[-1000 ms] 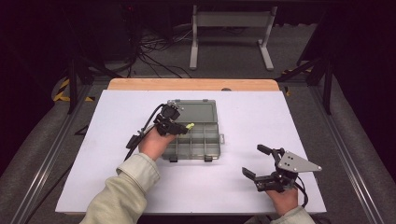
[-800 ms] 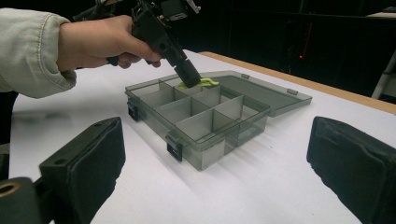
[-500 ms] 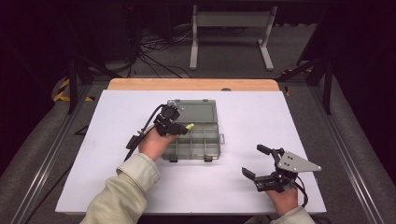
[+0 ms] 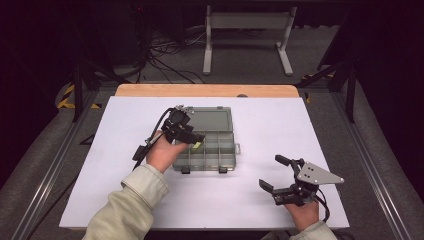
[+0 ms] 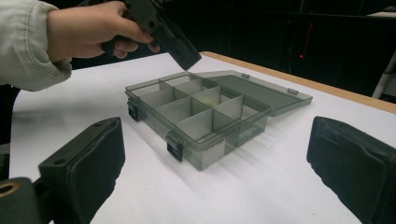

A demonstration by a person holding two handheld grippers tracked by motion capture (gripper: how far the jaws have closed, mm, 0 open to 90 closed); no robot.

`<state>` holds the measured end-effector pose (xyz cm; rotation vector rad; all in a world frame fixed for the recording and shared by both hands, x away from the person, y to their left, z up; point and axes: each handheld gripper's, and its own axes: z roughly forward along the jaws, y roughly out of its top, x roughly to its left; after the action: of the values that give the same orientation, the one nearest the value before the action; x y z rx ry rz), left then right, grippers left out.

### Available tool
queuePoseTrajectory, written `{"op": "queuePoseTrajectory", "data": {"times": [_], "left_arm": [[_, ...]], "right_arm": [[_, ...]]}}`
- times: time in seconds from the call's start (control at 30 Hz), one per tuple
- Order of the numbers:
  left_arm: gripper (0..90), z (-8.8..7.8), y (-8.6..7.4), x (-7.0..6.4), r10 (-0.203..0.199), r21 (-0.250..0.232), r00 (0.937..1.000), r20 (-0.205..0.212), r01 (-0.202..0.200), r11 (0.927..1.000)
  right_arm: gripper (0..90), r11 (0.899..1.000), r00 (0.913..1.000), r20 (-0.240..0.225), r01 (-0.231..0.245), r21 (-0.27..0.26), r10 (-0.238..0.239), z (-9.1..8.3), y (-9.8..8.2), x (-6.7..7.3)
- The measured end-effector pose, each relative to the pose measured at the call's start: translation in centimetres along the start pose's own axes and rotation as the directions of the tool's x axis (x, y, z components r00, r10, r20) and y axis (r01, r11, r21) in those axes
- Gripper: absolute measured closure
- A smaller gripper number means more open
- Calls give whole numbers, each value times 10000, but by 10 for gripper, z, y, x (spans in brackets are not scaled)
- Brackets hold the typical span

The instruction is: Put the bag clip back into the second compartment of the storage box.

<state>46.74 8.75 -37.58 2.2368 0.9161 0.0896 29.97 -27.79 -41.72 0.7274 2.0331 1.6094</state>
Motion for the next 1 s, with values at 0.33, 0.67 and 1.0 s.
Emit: {"op": "queuePoseTrajectory", "data": {"times": [0.33,0.67,1.0], "left_arm": [[160,-28,-2,-14,554,-755,9984,128,-543,9957],[91,-57,-9,-29,1196,-1419,9925,239,-1150,9832],[63,-91,-34,-34,1741,-2125,9847,-15,-1704,9622]], "right_arm": [[48,10000,10000,14,-26,30,26,1,0,0],[47,10000,10000,47,-46,18,46,0,-1,0],[47,10000,9999,98,-23,-8,23,-1,-1,0]]}}
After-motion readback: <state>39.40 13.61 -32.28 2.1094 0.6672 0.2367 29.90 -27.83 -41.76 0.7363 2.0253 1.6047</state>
